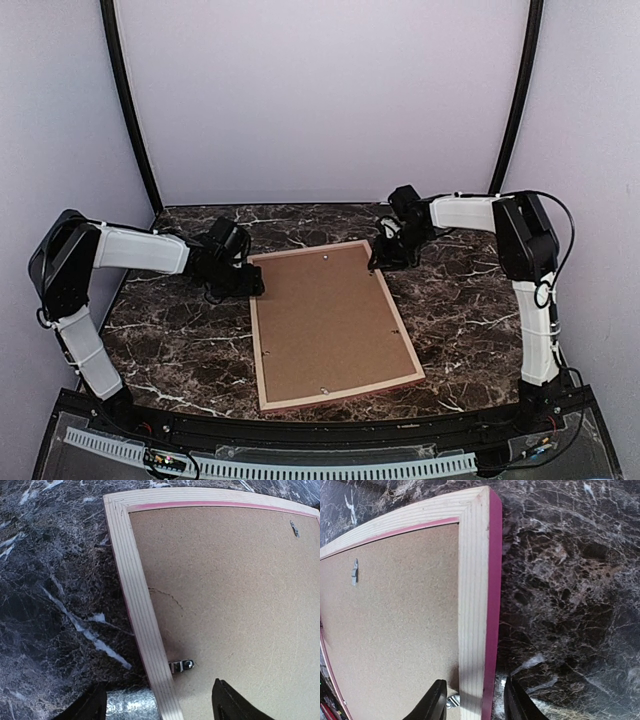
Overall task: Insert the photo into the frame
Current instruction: Press the fastener onto the backboard.
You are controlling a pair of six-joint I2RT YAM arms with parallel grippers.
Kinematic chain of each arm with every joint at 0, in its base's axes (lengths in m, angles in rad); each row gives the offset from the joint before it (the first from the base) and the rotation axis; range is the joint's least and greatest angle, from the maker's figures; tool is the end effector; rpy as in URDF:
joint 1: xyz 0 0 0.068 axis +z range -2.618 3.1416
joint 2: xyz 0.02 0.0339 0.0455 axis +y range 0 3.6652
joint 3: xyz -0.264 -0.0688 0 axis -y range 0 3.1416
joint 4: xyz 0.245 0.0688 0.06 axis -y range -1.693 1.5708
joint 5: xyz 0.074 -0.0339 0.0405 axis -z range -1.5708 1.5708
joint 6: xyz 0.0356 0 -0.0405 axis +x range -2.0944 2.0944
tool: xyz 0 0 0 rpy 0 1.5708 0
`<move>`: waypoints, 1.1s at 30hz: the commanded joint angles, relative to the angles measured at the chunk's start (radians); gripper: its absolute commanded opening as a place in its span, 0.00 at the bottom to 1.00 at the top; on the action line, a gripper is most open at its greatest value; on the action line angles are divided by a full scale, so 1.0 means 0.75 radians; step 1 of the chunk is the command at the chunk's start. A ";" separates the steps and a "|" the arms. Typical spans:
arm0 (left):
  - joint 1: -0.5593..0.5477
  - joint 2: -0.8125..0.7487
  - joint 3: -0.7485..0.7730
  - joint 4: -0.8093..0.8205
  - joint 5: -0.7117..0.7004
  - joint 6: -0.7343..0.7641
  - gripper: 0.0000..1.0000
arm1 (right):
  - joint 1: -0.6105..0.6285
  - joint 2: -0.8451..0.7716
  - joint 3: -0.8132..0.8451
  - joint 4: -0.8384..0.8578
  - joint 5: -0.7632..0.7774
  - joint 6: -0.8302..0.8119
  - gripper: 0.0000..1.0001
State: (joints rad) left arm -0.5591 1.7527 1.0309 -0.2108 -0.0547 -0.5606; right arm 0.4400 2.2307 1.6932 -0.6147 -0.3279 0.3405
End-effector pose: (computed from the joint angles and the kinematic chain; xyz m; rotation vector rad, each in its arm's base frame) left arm 0.3033 -0.1875 0.1683 -0.0249 2.5456 -0.3876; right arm 0.4174 0.2092 0.1498 -0.2380 2.7975 0.6560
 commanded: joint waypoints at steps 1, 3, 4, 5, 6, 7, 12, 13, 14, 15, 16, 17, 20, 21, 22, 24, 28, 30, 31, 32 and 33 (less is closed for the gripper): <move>0.005 0.019 -0.004 -0.016 -0.008 0.015 0.75 | 0.035 0.019 -0.069 -0.082 0.228 0.082 0.38; 0.005 0.022 -0.001 -0.016 -0.008 0.016 0.75 | 0.048 0.018 -0.081 -0.079 0.246 0.095 0.37; 0.005 0.023 -0.002 -0.016 -0.007 0.017 0.75 | 0.054 0.018 -0.086 -0.078 0.251 0.096 0.36; 0.005 0.025 -0.001 -0.016 -0.008 0.017 0.75 | 0.060 0.018 -0.091 -0.081 0.260 0.096 0.35; 0.006 0.026 -0.001 -0.017 -0.008 0.017 0.75 | 0.067 0.018 -0.092 -0.085 0.269 0.091 0.34; 0.005 0.028 -0.002 -0.017 -0.009 0.017 0.75 | 0.070 0.020 -0.090 -0.094 0.276 0.081 0.32; 0.005 0.038 -0.001 -0.019 -0.015 0.019 0.75 | 0.071 0.039 -0.058 -0.170 0.287 0.002 0.25; 0.005 0.040 -0.001 -0.021 -0.016 0.019 0.75 | 0.070 0.051 -0.042 -0.190 0.289 -0.017 0.24; 0.005 0.042 0.000 -0.020 -0.018 0.019 0.75 | 0.070 0.059 -0.026 -0.212 0.287 -0.040 0.23; 0.005 0.044 0.000 -0.021 -0.018 0.019 0.75 | 0.070 0.070 -0.009 -0.231 0.284 -0.058 0.22; 0.005 0.046 0.000 -0.021 -0.019 0.020 0.75 | 0.068 0.078 0.005 -0.247 0.281 -0.072 0.21; 0.005 0.048 0.001 -0.022 -0.019 0.020 0.75 | 0.064 0.087 0.016 -0.261 0.273 -0.084 0.20; 0.006 0.052 0.004 -0.025 -0.020 0.021 0.75 | 0.051 0.100 0.030 -0.279 0.213 -0.117 0.17; 0.006 0.052 0.005 -0.026 -0.022 0.021 0.75 | 0.045 0.103 0.031 -0.283 0.191 -0.129 0.16; 0.007 0.052 0.004 -0.026 -0.024 0.022 0.75 | 0.040 0.107 0.032 -0.289 0.174 -0.141 0.15; 0.005 0.052 0.005 -0.031 -0.027 0.025 0.75 | 0.031 0.118 0.038 -0.301 0.142 -0.167 0.13; 0.007 0.052 0.008 -0.033 -0.027 0.026 0.75 | 0.000 0.116 0.027 -0.274 0.006 -0.209 0.13; 0.007 0.049 0.011 -0.037 -0.028 0.028 0.75 | -0.023 0.099 0.011 -0.235 -0.067 -0.204 0.16; 0.007 0.048 0.010 -0.037 -0.031 0.029 0.75 | -0.034 0.086 0.001 -0.212 -0.103 -0.195 0.18; 0.007 0.045 0.010 -0.038 -0.032 0.029 0.75 | -0.045 0.075 -0.006 -0.191 -0.130 -0.183 0.21; 0.007 0.043 0.011 -0.040 -0.034 0.031 0.75 | -0.056 0.064 -0.012 -0.172 -0.152 -0.166 0.25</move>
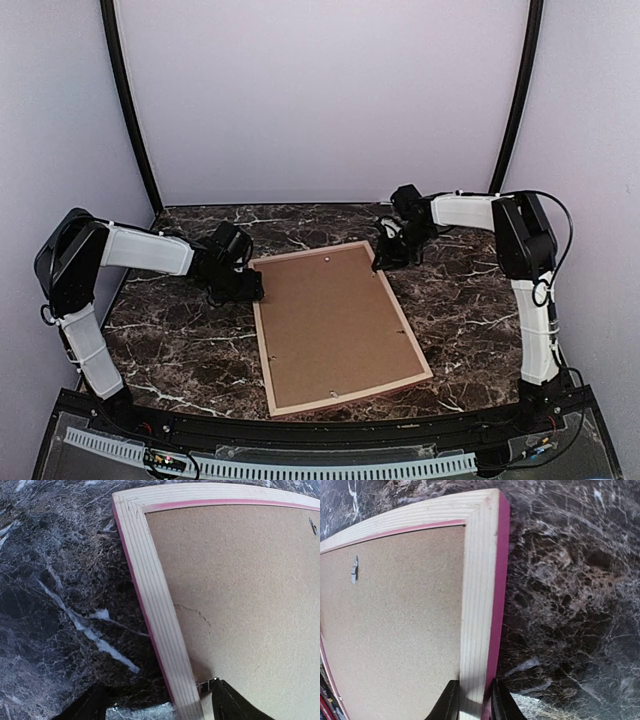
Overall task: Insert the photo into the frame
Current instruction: Press the fastener onto the backboard, then rotate the photo frame at the center of the board.
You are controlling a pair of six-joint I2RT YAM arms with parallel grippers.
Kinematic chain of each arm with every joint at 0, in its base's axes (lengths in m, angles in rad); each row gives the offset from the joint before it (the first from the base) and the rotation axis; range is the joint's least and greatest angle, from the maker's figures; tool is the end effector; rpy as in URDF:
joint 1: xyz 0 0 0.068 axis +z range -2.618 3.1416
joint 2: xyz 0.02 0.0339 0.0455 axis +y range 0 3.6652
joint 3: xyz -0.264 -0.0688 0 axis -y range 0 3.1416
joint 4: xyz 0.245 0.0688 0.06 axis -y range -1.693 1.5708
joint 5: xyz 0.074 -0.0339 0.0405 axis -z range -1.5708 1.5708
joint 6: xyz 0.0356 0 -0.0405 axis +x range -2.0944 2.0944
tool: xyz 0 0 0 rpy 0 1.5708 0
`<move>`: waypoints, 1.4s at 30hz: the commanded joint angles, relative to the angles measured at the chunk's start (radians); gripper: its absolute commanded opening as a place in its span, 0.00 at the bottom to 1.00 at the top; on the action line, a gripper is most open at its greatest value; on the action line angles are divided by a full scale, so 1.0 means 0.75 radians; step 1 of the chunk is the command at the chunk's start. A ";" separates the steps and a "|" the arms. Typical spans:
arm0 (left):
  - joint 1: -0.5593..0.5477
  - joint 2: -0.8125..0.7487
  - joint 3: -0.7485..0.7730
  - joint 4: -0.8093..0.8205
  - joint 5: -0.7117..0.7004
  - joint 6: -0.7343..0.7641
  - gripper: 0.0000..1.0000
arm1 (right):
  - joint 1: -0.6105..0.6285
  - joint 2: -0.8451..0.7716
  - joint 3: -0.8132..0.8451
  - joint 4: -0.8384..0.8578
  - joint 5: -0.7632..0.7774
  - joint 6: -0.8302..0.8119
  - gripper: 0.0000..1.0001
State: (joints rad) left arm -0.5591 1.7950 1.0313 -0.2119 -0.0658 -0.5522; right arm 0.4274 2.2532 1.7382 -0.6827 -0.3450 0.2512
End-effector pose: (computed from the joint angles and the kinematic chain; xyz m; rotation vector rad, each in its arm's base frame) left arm 0.3052 -0.1882 0.1541 -0.0171 2.5810 -0.3454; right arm 0.4213 0.2051 0.1498 -0.3423 2.8159 0.6439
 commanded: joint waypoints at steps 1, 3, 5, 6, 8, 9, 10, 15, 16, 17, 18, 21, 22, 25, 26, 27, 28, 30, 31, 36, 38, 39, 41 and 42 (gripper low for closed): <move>0.008 -0.016 0.012 -0.040 -0.020 0.019 0.75 | -0.046 0.024 -0.078 -0.065 -0.150 -0.035 0.28; 0.007 -0.018 0.013 -0.041 -0.019 0.018 0.75 | -0.058 0.000 -0.090 -0.038 -0.168 -0.009 0.33; 0.007 -0.021 0.014 -0.044 -0.017 0.018 0.75 | -0.063 -0.024 -0.108 -0.018 -0.152 0.010 0.39; 0.007 -0.022 0.017 -0.044 -0.015 0.018 0.75 | -0.066 -0.041 -0.123 -0.007 -0.141 0.018 0.41; 0.007 -0.025 0.020 -0.045 -0.014 0.019 0.75 | -0.065 -0.082 -0.166 0.020 -0.115 0.038 0.45; 0.009 -0.026 0.022 -0.046 -0.013 0.020 0.75 | -0.063 -0.104 -0.192 0.033 -0.097 0.045 0.47; 0.008 -0.028 0.027 -0.048 -0.012 0.023 0.75 | -0.060 -0.132 -0.228 0.045 -0.082 0.053 0.47; 0.007 -0.031 0.057 -0.045 0.011 0.046 0.76 | -0.010 -0.278 -0.406 0.089 0.053 0.065 0.49; 0.009 -0.033 0.069 -0.043 0.015 0.059 0.76 | 0.011 -0.296 -0.431 0.091 0.079 0.065 0.49; 0.009 -0.033 0.076 -0.043 0.020 0.064 0.76 | 0.027 -0.307 -0.451 0.092 0.101 0.066 0.49; 0.010 -0.033 0.091 -0.045 0.023 0.076 0.76 | 0.046 -0.317 -0.467 0.093 0.122 0.064 0.49; 0.014 -0.033 0.122 -0.051 0.025 0.097 0.77 | 0.090 -0.323 -0.483 0.074 0.199 0.059 0.46; 0.016 -0.033 0.127 -0.056 0.025 0.106 0.78 | 0.099 -0.323 -0.485 0.069 0.216 0.055 0.45; 0.019 -0.033 0.143 -0.061 0.027 0.119 0.78 | 0.114 -0.315 -0.485 0.062 0.232 0.041 0.41; 0.019 -0.033 0.146 -0.064 0.031 0.126 0.78 | 0.117 -0.311 -0.482 0.059 0.234 0.030 0.38; 0.020 -0.032 0.150 -0.064 0.040 0.135 0.78 | 0.117 -0.308 -0.478 0.056 0.237 0.017 0.34; 0.021 -0.030 0.154 -0.067 0.046 0.140 0.78 | 0.118 -0.304 -0.471 0.053 0.239 0.000 0.29; 0.021 -0.025 0.167 -0.073 0.074 0.159 0.78 | 0.117 -0.289 -0.445 0.039 0.242 -0.041 0.21; 0.021 -0.020 0.180 -0.076 0.079 0.177 0.78 | 0.117 -0.277 -0.426 0.035 0.237 -0.071 0.18; 0.022 -0.012 0.233 -0.143 0.080 0.250 0.79 | 0.115 -0.194 -0.325 0.016 0.216 -0.236 0.06; 0.023 -0.015 0.247 -0.164 0.069 0.277 0.79 | 0.116 -0.162 -0.284 0.009 0.218 -0.307 0.04; 0.023 -0.019 0.252 -0.175 0.066 0.292 0.78 | 0.115 -0.143 -0.261 0.005 0.221 -0.340 0.03; 0.023 -0.021 0.258 -0.181 0.063 0.314 0.79 | 0.117 -0.106 -0.208 -0.017 0.216 -0.412 0.02; 0.023 -0.021 0.261 -0.183 0.065 0.320 0.79 | 0.117 -0.087 -0.180 -0.032 0.211 -0.442 0.02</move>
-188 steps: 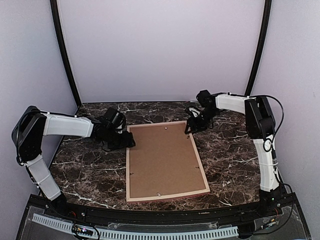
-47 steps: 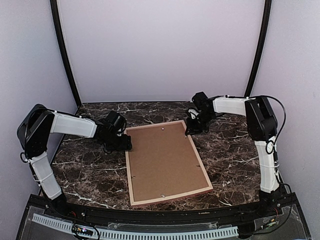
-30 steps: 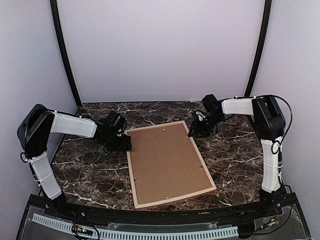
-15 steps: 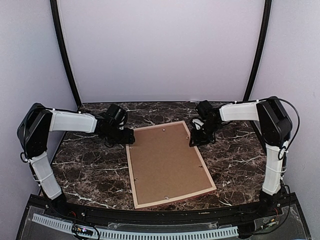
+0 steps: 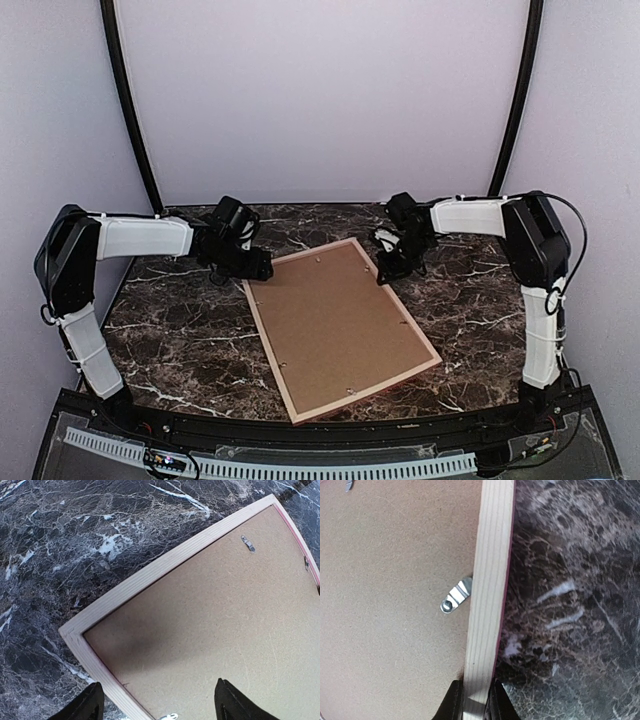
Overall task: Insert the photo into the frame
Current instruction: Rotate the photo frame at the center of the board.
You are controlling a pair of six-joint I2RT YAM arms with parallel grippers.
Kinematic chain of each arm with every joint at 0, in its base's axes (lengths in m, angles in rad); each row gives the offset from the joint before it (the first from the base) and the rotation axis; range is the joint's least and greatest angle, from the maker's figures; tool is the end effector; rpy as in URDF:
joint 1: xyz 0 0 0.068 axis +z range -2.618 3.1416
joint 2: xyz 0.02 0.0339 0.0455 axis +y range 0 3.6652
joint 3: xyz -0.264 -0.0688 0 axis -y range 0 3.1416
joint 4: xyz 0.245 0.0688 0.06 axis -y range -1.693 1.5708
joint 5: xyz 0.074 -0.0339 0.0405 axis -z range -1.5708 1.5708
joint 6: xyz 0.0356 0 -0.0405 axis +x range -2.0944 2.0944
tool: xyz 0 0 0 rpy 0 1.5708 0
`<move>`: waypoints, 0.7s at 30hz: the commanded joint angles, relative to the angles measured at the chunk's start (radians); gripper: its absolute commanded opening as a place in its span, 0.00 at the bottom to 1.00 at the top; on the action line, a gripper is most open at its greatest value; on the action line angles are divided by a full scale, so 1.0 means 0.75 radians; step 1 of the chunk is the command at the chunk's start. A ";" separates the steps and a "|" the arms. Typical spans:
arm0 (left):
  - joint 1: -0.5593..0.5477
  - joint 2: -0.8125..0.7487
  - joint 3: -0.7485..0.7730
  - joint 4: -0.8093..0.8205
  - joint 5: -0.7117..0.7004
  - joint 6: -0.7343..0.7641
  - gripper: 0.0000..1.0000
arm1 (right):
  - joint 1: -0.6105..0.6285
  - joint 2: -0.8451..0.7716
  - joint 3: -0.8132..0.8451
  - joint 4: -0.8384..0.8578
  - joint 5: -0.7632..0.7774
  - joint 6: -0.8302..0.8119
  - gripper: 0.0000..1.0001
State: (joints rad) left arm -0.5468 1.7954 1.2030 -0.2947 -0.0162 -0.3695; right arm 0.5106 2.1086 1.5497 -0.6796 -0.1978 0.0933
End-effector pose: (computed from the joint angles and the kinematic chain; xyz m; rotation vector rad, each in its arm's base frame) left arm 0.3290 -0.1996 0.1989 0.2138 2.4866 -0.3746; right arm 0.3720 0.2164 0.1582 -0.6377 2.7827 0.4128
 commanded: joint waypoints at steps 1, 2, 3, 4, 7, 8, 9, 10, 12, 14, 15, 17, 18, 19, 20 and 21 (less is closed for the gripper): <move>0.007 -0.019 0.035 -0.072 0.001 0.088 0.78 | 0.006 0.127 0.105 -0.057 0.009 -0.264 0.02; 0.007 -0.017 0.041 -0.072 0.006 0.094 0.79 | 0.006 0.150 0.142 -0.080 0.002 -0.295 0.02; 0.007 -0.010 0.046 -0.075 0.008 0.106 0.79 | 0.005 0.173 0.179 -0.108 -0.003 -0.331 0.02; 0.007 -0.005 0.059 -0.077 0.010 0.121 0.78 | 0.006 0.201 0.237 -0.138 -0.010 -0.362 0.02; 0.007 0.038 0.099 -0.106 -0.005 0.156 0.78 | 0.004 0.276 0.357 -0.218 -0.037 -0.444 0.05; 0.007 0.064 0.123 -0.115 -0.011 0.173 0.78 | 0.003 0.297 0.393 -0.244 -0.052 -0.472 0.07; 0.009 0.078 0.136 -0.134 -0.026 0.180 0.78 | 0.004 0.315 0.426 -0.263 -0.069 -0.499 0.09; 0.010 0.106 0.162 -0.145 -0.036 0.194 0.79 | 0.004 0.328 0.451 -0.272 -0.090 -0.523 0.11; 0.020 0.151 0.194 -0.170 -0.061 0.208 0.79 | 0.001 0.348 0.490 -0.282 -0.132 -0.568 0.16; 0.036 0.195 0.222 -0.189 -0.079 0.216 0.79 | -0.006 0.367 0.532 -0.292 -0.163 -0.598 0.19; 0.050 0.207 0.239 -0.197 -0.082 0.217 0.79 | -0.010 0.379 0.559 -0.308 -0.176 -0.609 0.20; 0.070 0.244 0.261 -0.199 -0.064 0.226 0.79 | -0.018 0.408 0.613 -0.341 -0.195 -0.627 0.24; 0.082 0.268 0.268 -0.200 -0.055 0.236 0.79 | -0.021 0.420 0.633 -0.348 -0.202 -0.632 0.26; 0.087 0.280 0.283 -0.200 -0.035 0.240 0.79 | -0.025 0.426 0.648 -0.350 -0.209 -0.633 0.27; 0.094 0.303 0.293 -0.205 -0.024 0.248 0.79 | -0.027 0.429 0.655 -0.346 -0.219 -0.630 0.29; 0.097 0.315 0.308 -0.207 -0.008 0.252 0.79 | -0.030 0.429 0.658 -0.339 -0.226 -0.624 0.31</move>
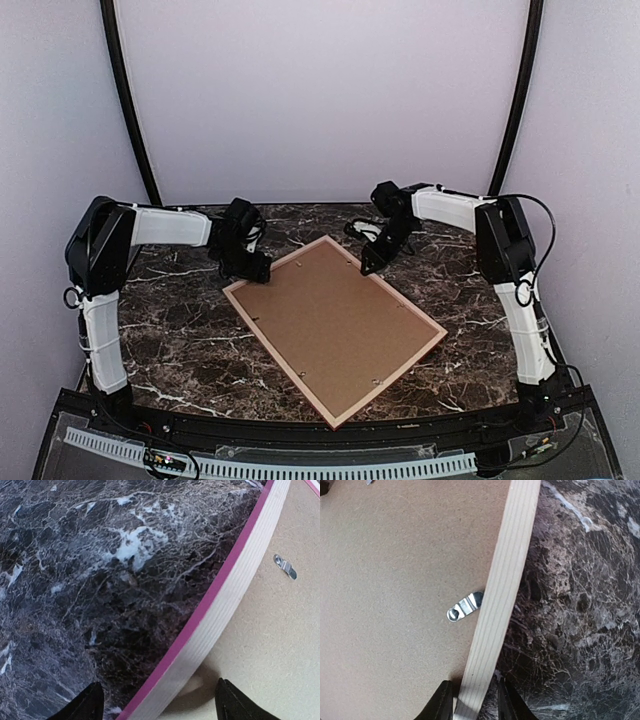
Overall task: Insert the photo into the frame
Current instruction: Rotate the photo frame at the center of the board.
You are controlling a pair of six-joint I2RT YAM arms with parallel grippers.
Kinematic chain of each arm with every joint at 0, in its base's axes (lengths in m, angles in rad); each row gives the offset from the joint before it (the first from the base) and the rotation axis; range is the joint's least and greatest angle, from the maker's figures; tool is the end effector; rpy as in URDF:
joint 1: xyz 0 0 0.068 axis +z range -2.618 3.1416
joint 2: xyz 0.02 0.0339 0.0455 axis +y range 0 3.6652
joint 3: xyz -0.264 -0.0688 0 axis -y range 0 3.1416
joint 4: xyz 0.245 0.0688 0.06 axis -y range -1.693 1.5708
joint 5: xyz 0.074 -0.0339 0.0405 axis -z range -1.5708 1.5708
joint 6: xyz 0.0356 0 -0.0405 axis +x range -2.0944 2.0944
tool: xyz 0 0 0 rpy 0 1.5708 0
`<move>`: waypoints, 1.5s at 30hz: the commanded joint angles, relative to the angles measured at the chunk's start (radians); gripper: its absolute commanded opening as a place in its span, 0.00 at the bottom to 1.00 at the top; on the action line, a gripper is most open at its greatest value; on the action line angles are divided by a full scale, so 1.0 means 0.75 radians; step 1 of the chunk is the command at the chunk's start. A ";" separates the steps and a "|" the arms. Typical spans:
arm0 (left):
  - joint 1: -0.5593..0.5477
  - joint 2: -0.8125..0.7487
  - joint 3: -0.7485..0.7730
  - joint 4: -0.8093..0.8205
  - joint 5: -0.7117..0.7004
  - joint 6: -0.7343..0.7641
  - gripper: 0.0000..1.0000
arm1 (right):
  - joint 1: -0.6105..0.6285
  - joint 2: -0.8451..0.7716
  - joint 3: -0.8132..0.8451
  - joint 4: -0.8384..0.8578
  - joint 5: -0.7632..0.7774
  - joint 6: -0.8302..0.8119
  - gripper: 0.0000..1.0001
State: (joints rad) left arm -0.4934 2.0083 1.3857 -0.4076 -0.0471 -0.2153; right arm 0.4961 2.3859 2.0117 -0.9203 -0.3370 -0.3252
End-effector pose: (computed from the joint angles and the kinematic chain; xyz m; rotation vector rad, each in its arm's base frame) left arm 0.3727 -0.1985 0.1646 0.3451 2.5892 -0.1934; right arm 0.4266 0.2443 0.1573 -1.2002 2.5875 0.5171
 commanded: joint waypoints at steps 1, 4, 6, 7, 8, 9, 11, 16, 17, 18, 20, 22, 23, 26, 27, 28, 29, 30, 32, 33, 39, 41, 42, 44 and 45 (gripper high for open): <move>0.027 0.051 0.072 -0.061 0.040 0.053 0.79 | -0.017 0.054 0.038 -0.008 -0.052 -0.058 0.33; 0.030 0.086 0.095 -0.071 0.055 0.051 0.75 | -0.028 0.016 -0.018 0.052 -0.065 -0.014 0.39; 0.030 0.093 0.096 -0.077 0.055 0.038 0.71 | -0.035 -0.029 -0.074 0.117 -0.057 0.033 0.42; 0.030 0.092 0.096 -0.085 0.056 0.033 0.69 | -0.037 -0.052 -0.101 0.149 -0.050 0.063 0.43; 0.030 0.092 0.095 -0.089 0.058 0.019 0.63 | -0.039 -0.077 -0.120 0.176 -0.043 0.092 0.44; 0.030 0.092 0.090 -0.098 0.058 0.012 0.57 | -0.038 -0.090 -0.132 0.195 -0.038 0.123 0.45; 0.030 0.086 0.071 -0.097 0.096 -0.012 0.48 | -0.036 -0.101 -0.146 0.231 -0.016 0.197 0.45; 0.030 0.023 -0.033 -0.030 0.177 -0.090 0.35 | -0.035 -0.089 -0.152 0.266 0.051 0.332 0.44; 0.030 0.011 -0.072 -0.018 0.189 -0.103 0.33 | -0.034 -0.092 -0.165 0.280 0.060 0.356 0.44; 0.030 -0.014 -0.091 0.002 0.192 -0.125 0.32 | -0.032 -0.092 -0.176 0.295 0.068 0.384 0.44; 0.030 -0.059 -0.152 0.032 0.197 -0.158 0.29 | -0.030 -0.097 -0.198 0.324 0.078 0.427 0.44; 0.031 -0.105 -0.212 0.063 0.201 -0.186 0.27 | -0.025 -0.093 -0.209 0.348 0.078 0.466 0.44; 0.030 -0.119 -0.245 0.072 0.207 -0.194 0.26 | -0.021 -0.090 -0.212 0.360 0.082 0.482 0.44; 0.030 -0.175 -0.302 0.114 0.246 -0.230 0.23 | -0.001 -0.077 -0.208 0.393 0.091 0.515 0.44; 0.029 -0.194 -0.330 0.121 0.257 -0.242 0.23 | 0.007 -0.066 -0.199 0.400 0.092 0.523 0.44; 0.029 -0.204 -0.343 0.134 0.278 -0.249 0.22 | 0.013 -0.057 -0.189 0.408 0.093 0.529 0.44; 0.029 -0.225 -0.373 0.142 0.286 -0.262 0.22 | 0.021 -0.045 -0.174 0.409 0.099 0.531 0.44; 0.028 -0.236 -0.405 0.157 0.301 -0.269 0.22 | 0.028 -0.032 -0.158 0.409 0.106 0.534 0.44; 0.027 -0.270 -0.452 0.180 0.324 -0.288 0.21 | 0.038 -0.004 -0.123 0.399 0.123 0.535 0.45; 0.025 -0.291 -0.467 0.197 0.334 -0.299 0.21 | 0.042 0.008 -0.111 0.399 0.122 0.538 0.45; -0.025 -0.320 -0.532 0.195 0.381 -0.313 0.18 | 0.071 0.056 -0.048 0.424 0.121 0.534 0.47; -0.059 -0.334 -0.544 0.172 0.369 -0.320 0.17 | 0.079 0.068 -0.024 0.423 0.122 0.526 0.49; -0.070 -0.350 -0.560 0.165 0.366 -0.330 0.17 | 0.084 0.071 -0.019 0.426 0.122 0.521 0.50; -0.107 -0.377 -0.589 0.148 0.351 -0.350 0.17 | 0.094 0.069 -0.022 0.437 0.122 0.509 0.51; -0.134 -0.387 -0.612 0.134 0.341 -0.358 0.17 | 0.099 0.065 -0.027 0.443 0.121 0.505 0.52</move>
State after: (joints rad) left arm -0.5297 1.7638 0.9943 -0.2146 0.1978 -0.4320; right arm 0.5453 2.4054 1.9778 -0.6098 -0.2569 0.0635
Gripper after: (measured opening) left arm 0.192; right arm 0.510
